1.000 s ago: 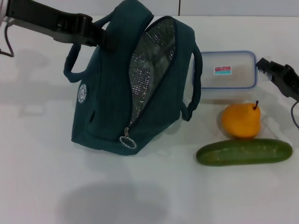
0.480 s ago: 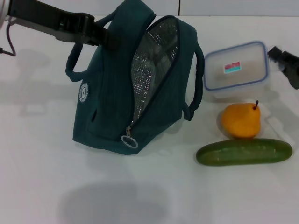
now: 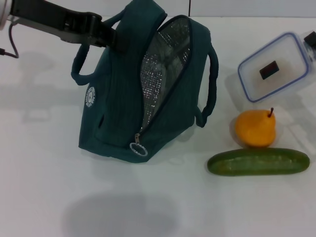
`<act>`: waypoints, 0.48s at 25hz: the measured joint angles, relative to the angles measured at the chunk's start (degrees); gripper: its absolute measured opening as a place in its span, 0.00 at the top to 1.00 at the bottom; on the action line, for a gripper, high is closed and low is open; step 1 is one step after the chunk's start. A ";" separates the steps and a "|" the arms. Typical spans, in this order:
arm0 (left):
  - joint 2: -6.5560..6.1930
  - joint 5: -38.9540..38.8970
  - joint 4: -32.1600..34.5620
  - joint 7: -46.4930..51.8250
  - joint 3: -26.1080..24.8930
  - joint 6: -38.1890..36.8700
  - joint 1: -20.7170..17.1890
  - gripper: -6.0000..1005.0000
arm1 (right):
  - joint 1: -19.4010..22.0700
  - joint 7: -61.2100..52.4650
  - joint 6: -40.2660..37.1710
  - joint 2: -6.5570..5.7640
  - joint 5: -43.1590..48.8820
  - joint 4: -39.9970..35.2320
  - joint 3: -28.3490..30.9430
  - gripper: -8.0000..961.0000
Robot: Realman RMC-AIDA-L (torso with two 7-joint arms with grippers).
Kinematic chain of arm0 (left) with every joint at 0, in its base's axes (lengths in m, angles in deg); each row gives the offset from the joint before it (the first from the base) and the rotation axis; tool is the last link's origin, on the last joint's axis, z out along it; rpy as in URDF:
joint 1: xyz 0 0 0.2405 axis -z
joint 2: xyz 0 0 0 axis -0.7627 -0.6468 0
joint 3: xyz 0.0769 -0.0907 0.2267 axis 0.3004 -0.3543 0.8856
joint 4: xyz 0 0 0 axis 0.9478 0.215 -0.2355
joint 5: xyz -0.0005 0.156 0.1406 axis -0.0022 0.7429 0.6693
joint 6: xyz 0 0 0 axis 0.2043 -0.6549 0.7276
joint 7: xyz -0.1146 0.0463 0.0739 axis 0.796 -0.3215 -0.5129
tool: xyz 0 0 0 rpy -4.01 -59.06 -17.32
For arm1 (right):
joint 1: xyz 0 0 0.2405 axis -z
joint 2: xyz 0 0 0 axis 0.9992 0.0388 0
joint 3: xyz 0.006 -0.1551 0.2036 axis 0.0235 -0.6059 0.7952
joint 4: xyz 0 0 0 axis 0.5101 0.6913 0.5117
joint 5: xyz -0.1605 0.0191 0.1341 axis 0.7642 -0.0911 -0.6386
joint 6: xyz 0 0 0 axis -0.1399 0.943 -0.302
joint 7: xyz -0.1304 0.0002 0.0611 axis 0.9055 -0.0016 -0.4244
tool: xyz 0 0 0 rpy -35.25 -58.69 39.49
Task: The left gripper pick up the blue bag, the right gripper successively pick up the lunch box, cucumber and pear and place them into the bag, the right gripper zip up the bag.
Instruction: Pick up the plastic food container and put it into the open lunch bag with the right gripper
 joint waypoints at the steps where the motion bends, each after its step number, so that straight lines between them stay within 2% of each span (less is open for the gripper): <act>1: 0.03 0.00 -0.01 0.00 0.00 0.06 0.04 0.95 | 0.21 0.04 -0.15 0.00 -0.06 -0.16 0.07 0.89; 12: 0.31 0.02 -1.67 -0.22 0.09 0.16 0.68 0.95 | 1.75 -0.21 -3.50 -0.07 -2.97 -0.88 2.50 0.89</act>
